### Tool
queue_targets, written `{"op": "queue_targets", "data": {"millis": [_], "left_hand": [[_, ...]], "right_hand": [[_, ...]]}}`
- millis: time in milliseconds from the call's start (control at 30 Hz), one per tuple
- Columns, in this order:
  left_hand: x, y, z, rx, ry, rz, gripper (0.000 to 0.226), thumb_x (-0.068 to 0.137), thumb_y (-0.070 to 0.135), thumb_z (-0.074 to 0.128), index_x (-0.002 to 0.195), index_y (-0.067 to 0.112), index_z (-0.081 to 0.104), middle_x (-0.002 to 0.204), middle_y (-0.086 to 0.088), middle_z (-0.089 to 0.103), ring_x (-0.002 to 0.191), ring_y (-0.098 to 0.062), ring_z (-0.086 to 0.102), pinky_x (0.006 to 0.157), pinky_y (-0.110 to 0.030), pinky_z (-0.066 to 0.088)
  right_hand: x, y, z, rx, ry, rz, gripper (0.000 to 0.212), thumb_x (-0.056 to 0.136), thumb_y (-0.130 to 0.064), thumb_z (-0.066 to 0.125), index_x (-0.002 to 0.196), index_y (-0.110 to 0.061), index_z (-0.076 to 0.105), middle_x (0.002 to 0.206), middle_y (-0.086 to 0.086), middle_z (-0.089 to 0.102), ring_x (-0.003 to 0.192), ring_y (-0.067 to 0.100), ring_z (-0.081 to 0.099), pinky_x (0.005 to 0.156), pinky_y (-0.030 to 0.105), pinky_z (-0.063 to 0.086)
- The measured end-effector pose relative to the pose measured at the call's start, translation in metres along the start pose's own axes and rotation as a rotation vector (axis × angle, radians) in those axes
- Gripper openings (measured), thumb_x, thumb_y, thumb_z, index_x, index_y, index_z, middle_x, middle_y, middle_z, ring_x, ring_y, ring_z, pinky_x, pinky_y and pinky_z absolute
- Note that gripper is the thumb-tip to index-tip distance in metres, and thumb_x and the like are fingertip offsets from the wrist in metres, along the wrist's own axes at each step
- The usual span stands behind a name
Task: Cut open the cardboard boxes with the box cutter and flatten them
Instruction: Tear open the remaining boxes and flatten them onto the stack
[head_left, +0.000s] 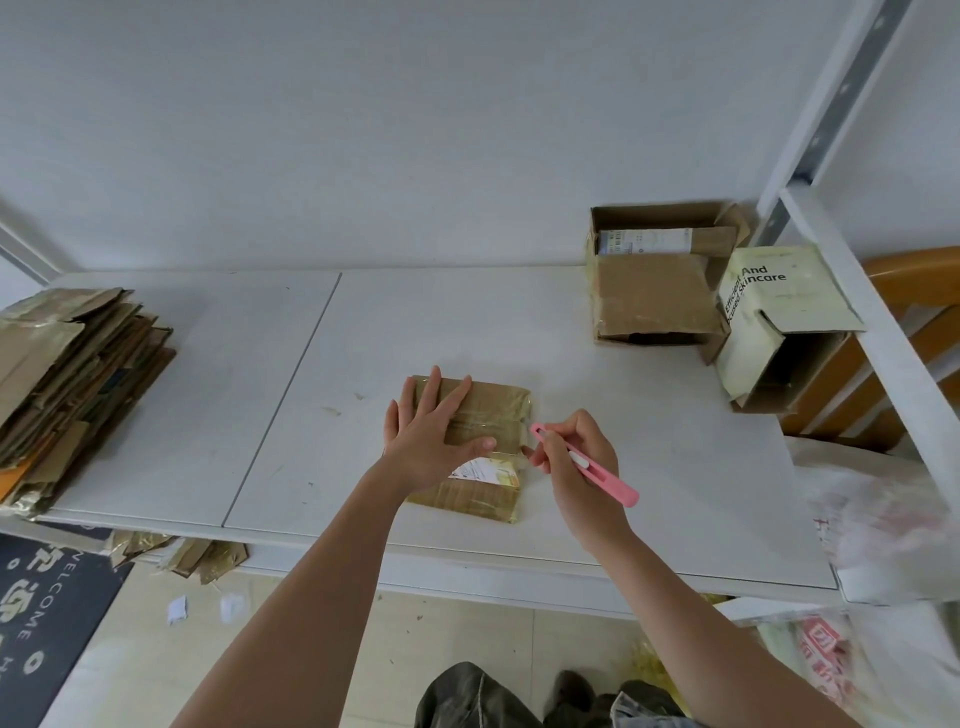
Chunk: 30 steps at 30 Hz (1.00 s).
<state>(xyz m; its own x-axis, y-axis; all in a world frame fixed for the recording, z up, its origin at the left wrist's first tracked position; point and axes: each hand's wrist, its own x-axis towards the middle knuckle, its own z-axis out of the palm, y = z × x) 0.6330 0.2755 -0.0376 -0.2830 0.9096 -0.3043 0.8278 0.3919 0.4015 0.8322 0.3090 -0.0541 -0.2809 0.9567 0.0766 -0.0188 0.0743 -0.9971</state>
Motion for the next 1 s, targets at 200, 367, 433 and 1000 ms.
{"op": "queue_targets", "data": {"millis": [200,367,433,1000], "left_hand": [[0.000,-0.002,0.001,0.008,-0.005,0.003,0.095,0.072,0.083,0.043,0.151,0.052,0.001,0.161,0.013,-0.023,0.144,-0.016,-0.032,0.116,-0.041,-0.018],[0.000,-0.002,0.001,0.009,0.002,0.000,0.093,0.075,0.080,0.047,0.151,0.052,0.001,0.161,0.012,-0.022,0.145,-0.017,-0.031,0.116,-0.042,-0.017],[-0.002,0.000,0.000,-0.003,0.008,0.003,0.093,0.076,0.079,0.049,0.151,0.051,0.003,0.161,0.012,-0.021,0.145,-0.016,-0.031,0.116,-0.042,-0.017],[-0.002,0.001,-0.002,-0.045,0.005,-0.001,0.092,0.077,0.076,0.055,0.151,0.050,0.007,0.161,0.013,-0.020,0.145,-0.016,-0.030,0.117,-0.042,-0.017]], "right_hand": [[-0.006,0.000,-0.004,0.009,-0.031,-0.024,0.017,0.096,0.003,0.050,0.080,-0.001,0.047,0.067,0.009,0.062,0.064,0.013,0.064,0.061,0.019,0.049],[-0.022,0.005,-0.010,-0.029,-0.089,-0.026,0.017,0.093,-0.006,0.052,0.077,-0.011,0.049,0.067,0.005,0.065,0.069,0.014,0.066,0.065,0.022,0.050],[-0.019,0.003,-0.015,-0.020,-0.111,-0.010,0.017,0.092,-0.010,0.053,0.076,-0.015,0.050,0.066,0.006,0.065,0.069,0.017,0.067,0.065,0.023,0.050],[0.007,0.001,0.001,-0.055,-0.070,-0.040,0.019,0.097,-0.011,0.052,0.080,-0.007,0.044,0.065,0.002,0.060,0.063,0.007,0.061,0.058,0.020,0.049]]}}
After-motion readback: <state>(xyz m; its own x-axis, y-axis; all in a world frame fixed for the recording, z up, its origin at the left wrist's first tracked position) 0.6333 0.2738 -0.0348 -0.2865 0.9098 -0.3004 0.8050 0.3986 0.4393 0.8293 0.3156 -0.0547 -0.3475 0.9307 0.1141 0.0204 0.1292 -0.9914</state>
